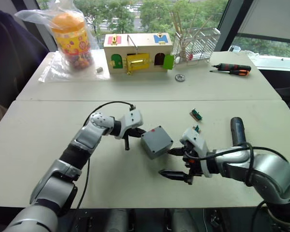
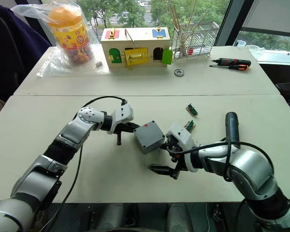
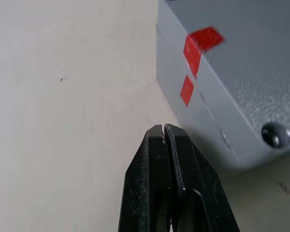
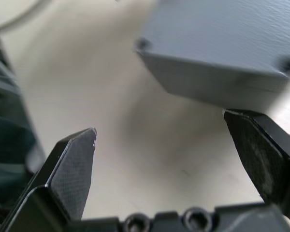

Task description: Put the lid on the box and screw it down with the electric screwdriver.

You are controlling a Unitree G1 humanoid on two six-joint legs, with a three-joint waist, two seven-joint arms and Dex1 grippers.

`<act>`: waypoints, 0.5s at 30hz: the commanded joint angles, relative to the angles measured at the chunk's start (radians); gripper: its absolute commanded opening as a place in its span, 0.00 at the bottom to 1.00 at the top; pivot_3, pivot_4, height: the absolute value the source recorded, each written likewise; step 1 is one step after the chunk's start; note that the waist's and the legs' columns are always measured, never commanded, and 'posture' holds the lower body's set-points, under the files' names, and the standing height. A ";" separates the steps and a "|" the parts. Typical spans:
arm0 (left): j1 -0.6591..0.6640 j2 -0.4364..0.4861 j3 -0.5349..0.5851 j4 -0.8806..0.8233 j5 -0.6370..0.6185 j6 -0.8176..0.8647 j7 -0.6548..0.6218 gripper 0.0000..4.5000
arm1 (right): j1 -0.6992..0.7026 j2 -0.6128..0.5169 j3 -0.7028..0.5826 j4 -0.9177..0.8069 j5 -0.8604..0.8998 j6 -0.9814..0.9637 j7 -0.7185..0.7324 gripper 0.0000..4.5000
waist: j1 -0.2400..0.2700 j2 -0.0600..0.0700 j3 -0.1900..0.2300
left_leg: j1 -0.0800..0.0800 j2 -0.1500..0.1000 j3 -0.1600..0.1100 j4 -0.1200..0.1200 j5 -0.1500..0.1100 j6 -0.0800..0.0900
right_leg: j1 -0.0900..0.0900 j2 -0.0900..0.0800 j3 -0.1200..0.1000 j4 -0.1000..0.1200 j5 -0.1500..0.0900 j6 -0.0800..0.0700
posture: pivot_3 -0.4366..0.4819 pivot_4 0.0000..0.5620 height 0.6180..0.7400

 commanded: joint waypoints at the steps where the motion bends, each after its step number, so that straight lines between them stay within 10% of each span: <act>1: 0.029 0.057 0.027 -0.105 -0.008 0.026 -0.038 0.00 | 0.006 -0.064 -0.005 0.016 -0.062 -0.086 0.044 0.99 | -0.002 0.000 0.000 | 0.000 0.000 0.000 0.000 0.000 0.000 | 0.000 0.000 0.000 0.000 0.000 0.000 | 0.48 0.27 0.76; 15: 0.150 0.045 0.039 -0.335 -0.079 0.204 0.005 0.00 | -0.101 0.043 0.108 0.140 -0.126 -0.243 0.181 0.99 | 0.002 0.000 0.000 | 0.000 0.000 0.000 0.001 0.000 0.000 | 0.001 0.000 0.000 0.001 0.000 0.000 | 0.48 0.27 0.76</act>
